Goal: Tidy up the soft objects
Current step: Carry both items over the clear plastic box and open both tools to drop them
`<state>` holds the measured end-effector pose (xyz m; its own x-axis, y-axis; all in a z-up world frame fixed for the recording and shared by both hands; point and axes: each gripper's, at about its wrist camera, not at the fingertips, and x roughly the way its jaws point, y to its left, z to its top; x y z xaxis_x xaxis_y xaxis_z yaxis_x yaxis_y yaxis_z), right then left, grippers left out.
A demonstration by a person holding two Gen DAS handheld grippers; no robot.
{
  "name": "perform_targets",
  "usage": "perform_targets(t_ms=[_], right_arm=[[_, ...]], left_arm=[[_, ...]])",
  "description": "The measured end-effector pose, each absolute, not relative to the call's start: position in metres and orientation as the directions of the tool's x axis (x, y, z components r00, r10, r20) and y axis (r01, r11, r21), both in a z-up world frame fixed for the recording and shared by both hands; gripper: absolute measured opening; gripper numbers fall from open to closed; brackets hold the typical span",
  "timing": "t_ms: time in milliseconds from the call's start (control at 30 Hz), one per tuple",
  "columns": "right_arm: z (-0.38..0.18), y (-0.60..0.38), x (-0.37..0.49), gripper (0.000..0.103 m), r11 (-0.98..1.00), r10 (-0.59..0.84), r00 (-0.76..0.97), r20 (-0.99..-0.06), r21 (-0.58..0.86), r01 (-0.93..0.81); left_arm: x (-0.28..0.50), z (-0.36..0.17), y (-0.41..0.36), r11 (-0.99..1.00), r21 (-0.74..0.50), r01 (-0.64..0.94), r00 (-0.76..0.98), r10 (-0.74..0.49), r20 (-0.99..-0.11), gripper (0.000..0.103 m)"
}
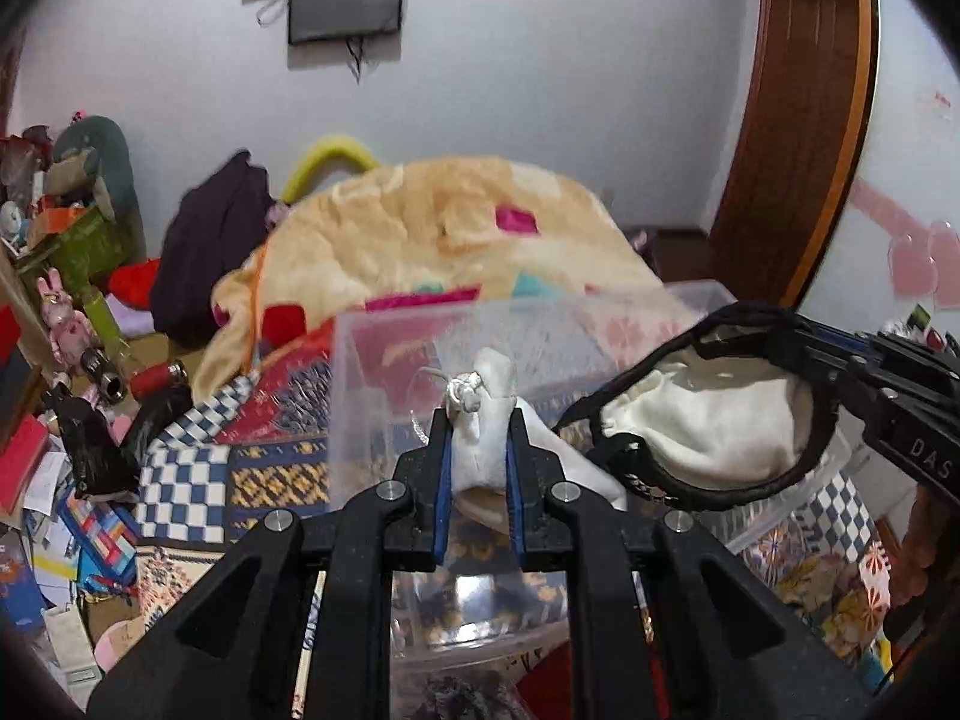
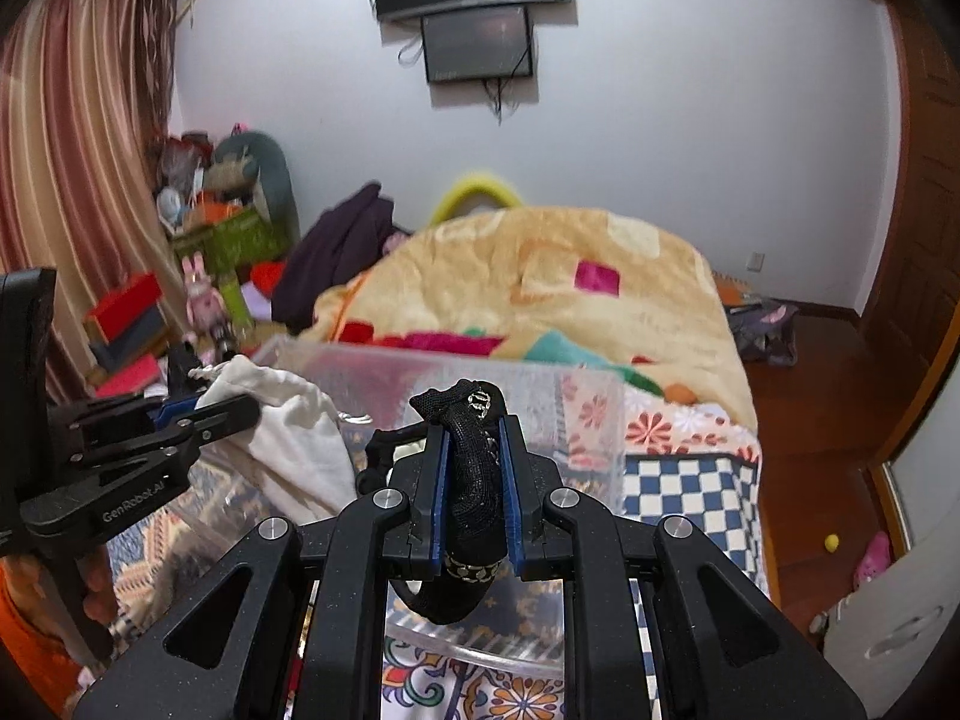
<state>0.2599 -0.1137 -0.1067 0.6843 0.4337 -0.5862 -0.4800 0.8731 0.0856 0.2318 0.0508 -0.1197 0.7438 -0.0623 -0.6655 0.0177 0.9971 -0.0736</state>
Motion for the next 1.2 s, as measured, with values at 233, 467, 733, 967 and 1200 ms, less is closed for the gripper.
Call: perform_targets(t_ms=[233,467,733,967,1200], right_arm=[[-0.117,-0.106,0.260,0.016,0.867,0.403,0.639,-0.655,0.050,-0.496],[-0.113,-0.112,0.256,0.025,0.862,0.399,0.627,-0.669,0.040,-0.506],[-0.088,-0.125,0.233,0.042,0.857,0.425,0.674,-0.604,0.030,-0.514],[-0.069,-0.141,0.204,0.063,0.861,0.442,0.729,-0.523,0.019,-0.508],[-0.079,-0.154,0.191,0.073,0.862,0.449,0.719,-0.531,0.047,-0.504]], left_arm=[[0.232,-0.128,0.052,0.996,-0.082,0.022,0.706,-0.074,-0.704,0.015],[0.220,-0.123,0.057,0.996,-0.082,0.035,0.699,-0.083,-0.710,0.028],[0.189,-0.092,0.058,0.996,-0.079,0.051,0.755,-0.090,-0.650,0.046],[0.154,-0.063,0.061,0.996,-0.079,0.047,0.814,-0.084,-0.574,0.061],[0.126,-0.062,0.064,0.997,-0.067,0.048,0.832,-0.077,-0.550,0.076]])
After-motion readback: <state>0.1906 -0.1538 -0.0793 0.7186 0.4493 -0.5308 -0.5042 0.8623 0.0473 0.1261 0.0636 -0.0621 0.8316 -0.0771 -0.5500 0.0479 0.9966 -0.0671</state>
